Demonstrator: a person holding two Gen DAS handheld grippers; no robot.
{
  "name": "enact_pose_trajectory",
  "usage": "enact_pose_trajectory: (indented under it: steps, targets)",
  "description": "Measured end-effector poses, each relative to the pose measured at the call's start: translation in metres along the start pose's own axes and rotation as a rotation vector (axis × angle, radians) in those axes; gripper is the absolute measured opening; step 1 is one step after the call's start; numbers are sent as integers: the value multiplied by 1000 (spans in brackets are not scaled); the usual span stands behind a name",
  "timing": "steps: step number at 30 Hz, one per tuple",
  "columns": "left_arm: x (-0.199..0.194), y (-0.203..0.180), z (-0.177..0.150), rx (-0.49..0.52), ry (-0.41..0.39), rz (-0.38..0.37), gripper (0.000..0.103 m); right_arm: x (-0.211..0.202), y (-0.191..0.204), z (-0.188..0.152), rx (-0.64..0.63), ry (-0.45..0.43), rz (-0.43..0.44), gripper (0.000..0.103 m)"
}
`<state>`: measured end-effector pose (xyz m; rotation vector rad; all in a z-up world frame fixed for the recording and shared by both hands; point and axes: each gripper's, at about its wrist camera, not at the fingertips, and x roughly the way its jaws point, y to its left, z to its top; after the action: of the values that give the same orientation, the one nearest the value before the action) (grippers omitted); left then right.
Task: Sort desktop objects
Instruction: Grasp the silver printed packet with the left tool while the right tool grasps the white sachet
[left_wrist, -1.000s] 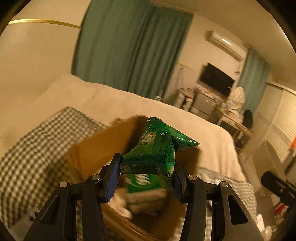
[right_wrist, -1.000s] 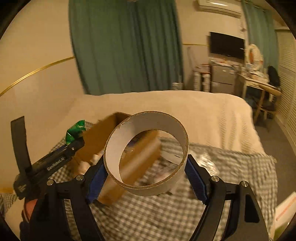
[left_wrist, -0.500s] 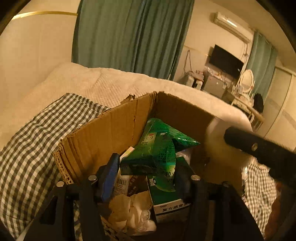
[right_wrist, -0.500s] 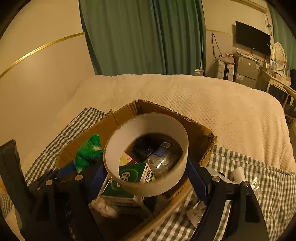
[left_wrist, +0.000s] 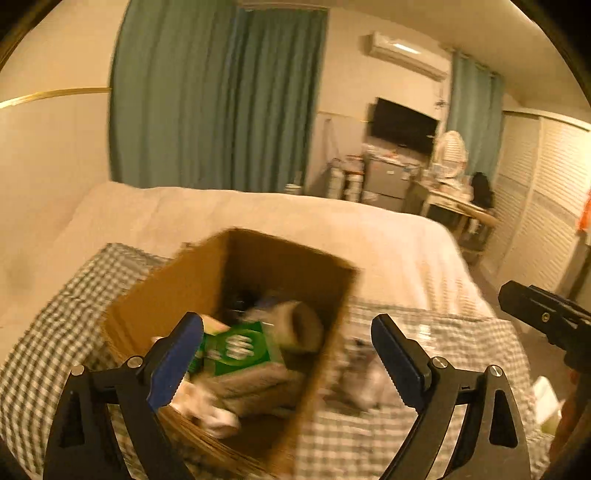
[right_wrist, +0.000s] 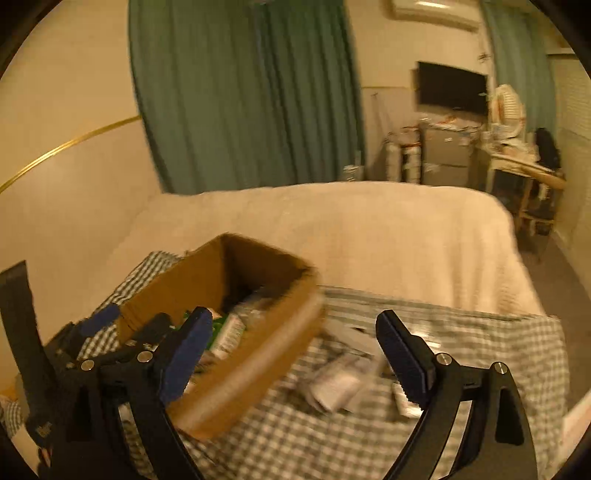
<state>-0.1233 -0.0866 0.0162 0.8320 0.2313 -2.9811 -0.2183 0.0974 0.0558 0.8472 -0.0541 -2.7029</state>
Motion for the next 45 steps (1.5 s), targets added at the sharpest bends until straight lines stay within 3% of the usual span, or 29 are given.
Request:
enact_pose_trajectory:
  steps: [7, 13, 18, 27, 31, 33, 40, 43, 45]
  targets:
    - [-5, -68, -27, 45, 80, -85, 96, -61, -61, -29, 63, -10, -102, 90]
    - [21, -101, -60, 88, 143, -88, 96, -70, -101, -68, 104, 24, -148, 90]
    - [51, -108, -86, 149, 192, -63, 96, -35, -122, -101, 121, 84, -159, 90]
    - [131, -88, -110, 99, 260, -40, 96, 73, -140, -134, 143, 202, -108, 90]
    - [158, -90, -113, 109, 244, -25, 95, 126, -152, -132, 150, 231, -88, 90]
    - [164, -95, -116, 128, 243, -67, 95, 146, -157, -131, 136, 230, -90, 87]
    - [182, -103, -122, 152, 208, -59, 95, 166, -160, -151, 53, 255, -86, 81]
    - [184, -102, -122, 144, 212, -59, 82, 168, -166, -153, 76, 257, -59, 70]
    - [187, -95, -121, 113, 225, -51, 56, 167, -166, -154, 65, 263, -48, 64]
